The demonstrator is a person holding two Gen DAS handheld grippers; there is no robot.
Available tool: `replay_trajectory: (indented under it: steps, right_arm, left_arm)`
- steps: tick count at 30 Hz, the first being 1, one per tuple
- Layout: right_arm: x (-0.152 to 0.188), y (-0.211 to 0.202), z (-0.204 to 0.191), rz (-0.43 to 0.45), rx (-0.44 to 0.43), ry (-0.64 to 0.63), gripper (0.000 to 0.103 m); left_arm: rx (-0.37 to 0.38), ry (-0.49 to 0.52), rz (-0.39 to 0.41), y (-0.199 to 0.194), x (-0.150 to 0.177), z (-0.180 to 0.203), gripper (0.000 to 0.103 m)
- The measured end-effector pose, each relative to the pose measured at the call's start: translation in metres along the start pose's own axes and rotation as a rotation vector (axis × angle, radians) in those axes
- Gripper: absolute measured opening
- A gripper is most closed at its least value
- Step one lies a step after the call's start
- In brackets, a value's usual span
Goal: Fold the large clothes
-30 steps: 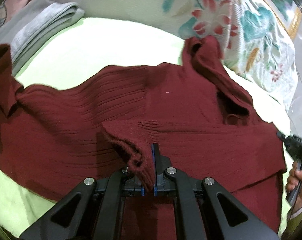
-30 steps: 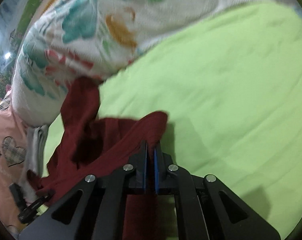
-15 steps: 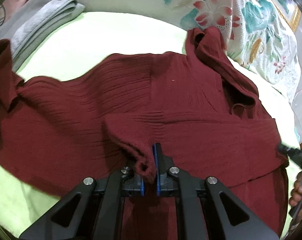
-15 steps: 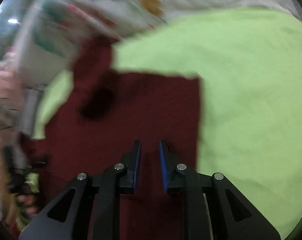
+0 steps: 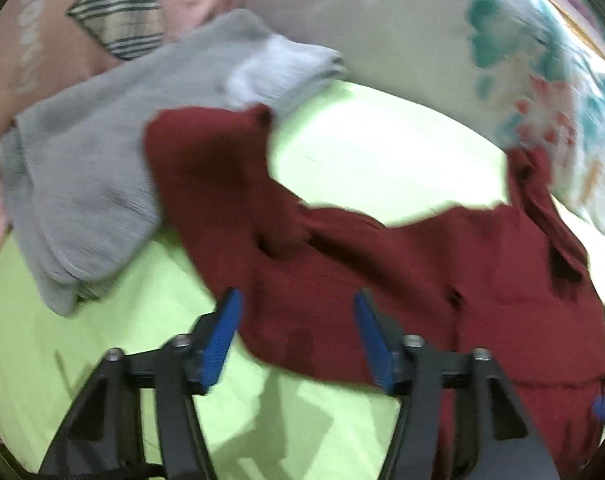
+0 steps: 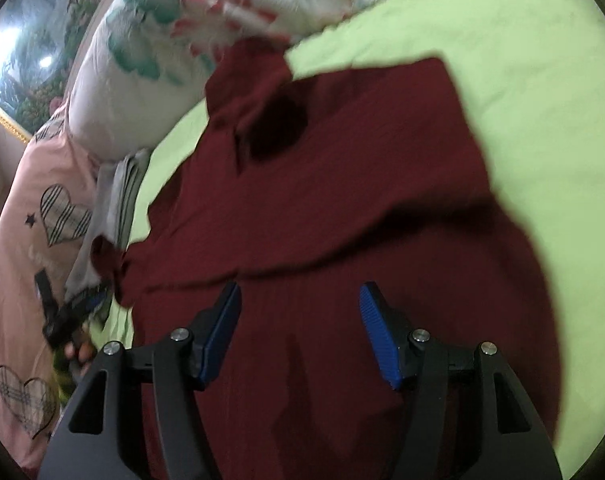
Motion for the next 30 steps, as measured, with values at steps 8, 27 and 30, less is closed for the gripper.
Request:
replay_trajectory:
  steps: [8, 27, 30]
  right_arm:
    - [0.02, 0.013, -0.003, -0.043, 0.003, 0.029, 0.062]
    - [0.022, 0.005, 0.004, -0.027, -0.008, 0.092, 0.062]
    - [0.023, 0.002, 0.002, -0.016, -0.015, 0.088, 0.062]
  left_arm:
    - [-0.232, 0.144, 0.078, 0.006, -0.081, -0.023, 0.072]
    - [-0.181, 0.509, -0.138, 0.064, -0.064, -0.042, 0.007]
    - [-0.078, 0.379, -0.078, 0.035, -0.057, -0.038, 0.006]
Point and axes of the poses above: each gripper's, at about its wrist camera, not at the fingertips, and y roughly the way its jaws point, z to its right, x to its underside, the point moved 7 cm from there along y, roughly the way its jaws point, and after that the axes turned 8 degrees about y, right-handed, at the moved point
